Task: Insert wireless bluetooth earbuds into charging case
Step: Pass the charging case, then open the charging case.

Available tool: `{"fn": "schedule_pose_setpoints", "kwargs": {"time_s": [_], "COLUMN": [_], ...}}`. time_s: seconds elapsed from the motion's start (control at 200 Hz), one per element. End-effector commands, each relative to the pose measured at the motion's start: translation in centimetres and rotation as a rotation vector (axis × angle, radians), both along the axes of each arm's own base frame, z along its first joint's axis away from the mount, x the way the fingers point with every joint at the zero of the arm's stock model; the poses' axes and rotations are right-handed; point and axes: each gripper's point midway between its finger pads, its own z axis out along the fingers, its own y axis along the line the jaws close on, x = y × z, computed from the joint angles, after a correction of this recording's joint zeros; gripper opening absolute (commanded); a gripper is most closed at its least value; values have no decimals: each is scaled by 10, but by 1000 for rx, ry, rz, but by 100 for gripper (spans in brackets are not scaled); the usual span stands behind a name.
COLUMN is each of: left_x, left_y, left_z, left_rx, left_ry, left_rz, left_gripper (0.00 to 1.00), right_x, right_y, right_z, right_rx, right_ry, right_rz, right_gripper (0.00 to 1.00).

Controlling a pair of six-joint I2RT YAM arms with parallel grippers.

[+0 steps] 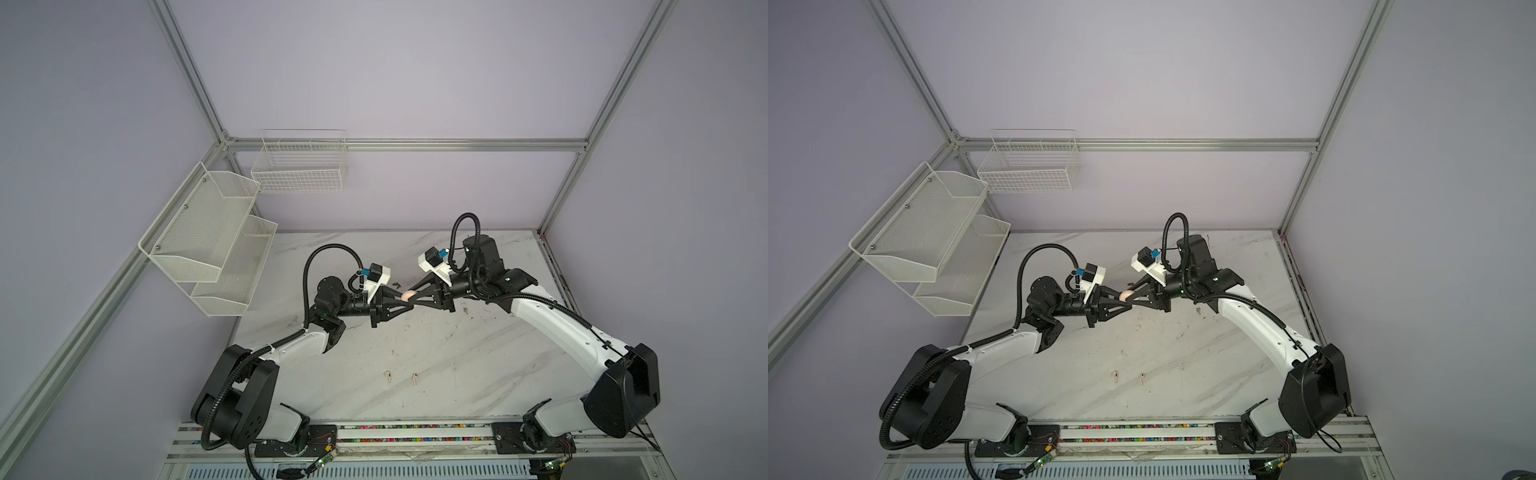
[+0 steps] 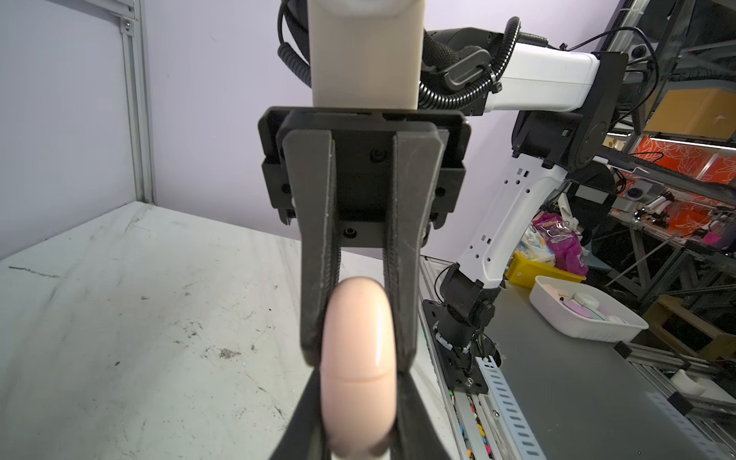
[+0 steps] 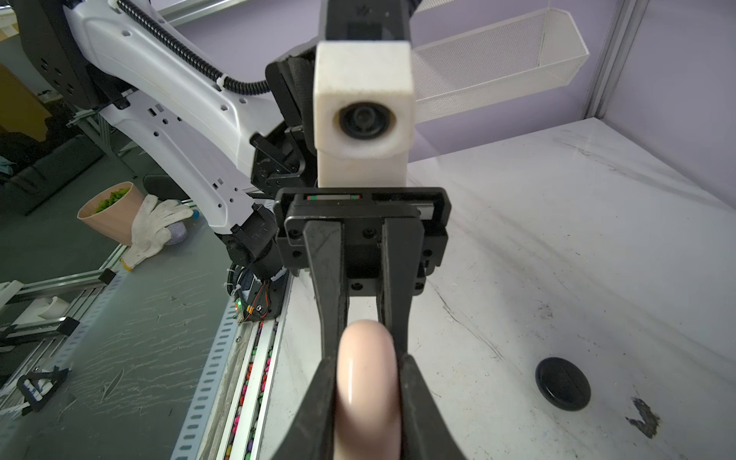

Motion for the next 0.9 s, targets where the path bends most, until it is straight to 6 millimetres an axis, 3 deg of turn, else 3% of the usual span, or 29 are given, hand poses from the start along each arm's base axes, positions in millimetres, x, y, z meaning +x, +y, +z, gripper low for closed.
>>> {"fn": "schedule_pose_setpoints", "kwargs": {"time_s": [0.0, 0.105, 0.17, 0.235, 0.38, 0.45, 0.745, 0.895], "left_x": [-5, -3, -3, -2, -5, -6, -11, -12], "left_y": [-1, -1, -2, -2, -2, -2, -1, 1], "left_z": [16, 15, 15, 14, 13, 13, 11, 10], "left_rx": [-23, -19, -12, -3, 5, 14, 19, 18], "left_ry": [-60, -61, -61, -57, -50, -49, -58, -59], "left_rz": [-19, -15, -17, -20, -29, -37, -58, -49], "left_gripper": [15, 13, 6, 0, 0, 0, 0, 0], "right_x": [-3, -3, -3, -2, 7, 20, 50, 48], "right_y": [-1, -1, -1, -1, -6, -13, -28, -24], "right_z": [9, 6, 5, 5, 10, 7, -4, 22], "right_rx": [31, 26, 28, 30, -23, -82, -262, -210], "right_ry": [-39, -26, -23, -15, -86, -159, -259, -285], "right_rz": [6, 6, 3, 0, -73, -148, -275, -264], "right_gripper": [0, 0, 0, 14, 46, 56, 56, 62]}}
